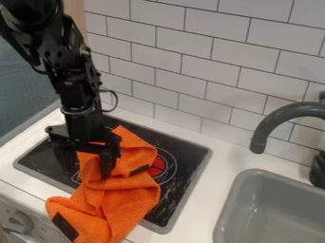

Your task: Unfold the cloth from the left to the right

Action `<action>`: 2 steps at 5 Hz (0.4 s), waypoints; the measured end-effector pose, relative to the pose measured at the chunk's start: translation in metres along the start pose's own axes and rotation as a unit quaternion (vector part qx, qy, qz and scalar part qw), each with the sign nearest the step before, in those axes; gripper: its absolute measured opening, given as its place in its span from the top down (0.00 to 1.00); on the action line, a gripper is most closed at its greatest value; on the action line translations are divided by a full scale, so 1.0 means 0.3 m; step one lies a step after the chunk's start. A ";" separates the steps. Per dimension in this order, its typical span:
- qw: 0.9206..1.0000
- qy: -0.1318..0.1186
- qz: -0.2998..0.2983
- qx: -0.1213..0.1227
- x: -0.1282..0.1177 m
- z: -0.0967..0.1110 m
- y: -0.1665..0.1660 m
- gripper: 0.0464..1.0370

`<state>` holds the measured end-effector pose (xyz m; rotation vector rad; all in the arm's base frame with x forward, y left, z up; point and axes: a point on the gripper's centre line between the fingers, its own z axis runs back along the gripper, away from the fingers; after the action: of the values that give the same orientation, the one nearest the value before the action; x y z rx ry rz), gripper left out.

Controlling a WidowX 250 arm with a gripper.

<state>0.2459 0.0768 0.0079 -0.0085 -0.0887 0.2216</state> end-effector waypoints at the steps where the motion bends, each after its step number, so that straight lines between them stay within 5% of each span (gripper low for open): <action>1: 1.000 -0.002 -0.001 0.000 0.004 -0.015 0.001 0.41; 2: 1.000 -0.010 -0.001 -0.001 0.013 -0.015 -0.005 0.71</action>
<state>0.2504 0.0761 0.0037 -0.0078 -0.1089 0.2192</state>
